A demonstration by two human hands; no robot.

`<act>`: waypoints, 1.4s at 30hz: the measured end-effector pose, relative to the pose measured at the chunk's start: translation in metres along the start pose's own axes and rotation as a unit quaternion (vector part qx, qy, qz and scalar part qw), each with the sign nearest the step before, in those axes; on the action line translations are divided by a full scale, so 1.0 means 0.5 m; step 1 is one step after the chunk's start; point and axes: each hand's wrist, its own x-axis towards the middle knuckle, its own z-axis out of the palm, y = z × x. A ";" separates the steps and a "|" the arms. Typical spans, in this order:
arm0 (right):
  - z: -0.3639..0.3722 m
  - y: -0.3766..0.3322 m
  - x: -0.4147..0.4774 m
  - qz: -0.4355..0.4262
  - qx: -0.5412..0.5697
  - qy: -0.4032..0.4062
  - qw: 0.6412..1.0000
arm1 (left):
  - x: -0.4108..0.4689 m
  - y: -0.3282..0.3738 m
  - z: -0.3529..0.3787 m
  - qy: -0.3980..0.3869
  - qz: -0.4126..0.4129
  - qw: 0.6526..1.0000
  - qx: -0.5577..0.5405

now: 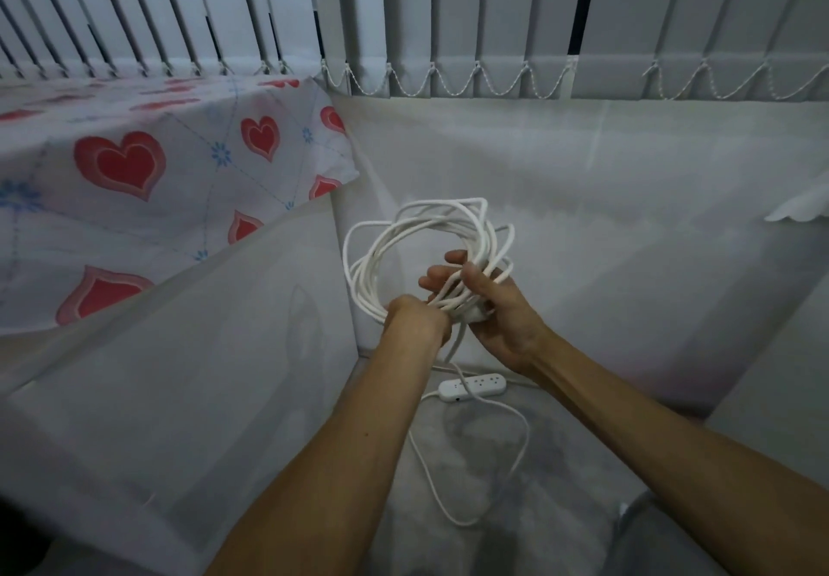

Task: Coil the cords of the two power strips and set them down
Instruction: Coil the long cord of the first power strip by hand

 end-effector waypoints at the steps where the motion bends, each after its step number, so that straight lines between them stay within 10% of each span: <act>1: -0.001 -0.001 0.003 -0.012 -0.011 0.029 0.999 | -0.002 -0.006 0.001 -0.005 0.006 1.000 0.003; 11: -0.065 -0.039 0.025 0.003 0.060 0.289 0.955 | 0.057 -0.094 -0.027 -0.018 0.170 0.943 0.285; 15: -0.092 -0.048 0.015 0.029 0.048 0.306 0.951 | 0.053 -0.042 -0.040 0.058 0.528 0.746 0.401; 18: -0.099 -0.058 0.009 0.033 0.066 0.312 0.947 | 0.046 -0.014 -0.045 -0.212 0.593 0.644 0.434; 22: -0.096 -0.070 0.010 0.047 0.104 0.307 0.945 | 0.078 0.007 -0.071 -0.301 0.614 0.255 0.684; 24: -0.095 -0.066 0.011 0.068 0.137 0.303 0.941 | 0.096 0.007 -0.077 -0.291 0.654 0.161 0.679; 28: -0.092 -0.065 0.005 0.106 0.193 0.316 0.923 | 0.112 0.011 -0.080 -0.323 0.694 0.149 0.626; 42: -0.141 -0.048 0.005 0.244 0.225 0.383 0.862 | 0.104 -0.002 -0.063 -0.394 0.506 0.303 0.705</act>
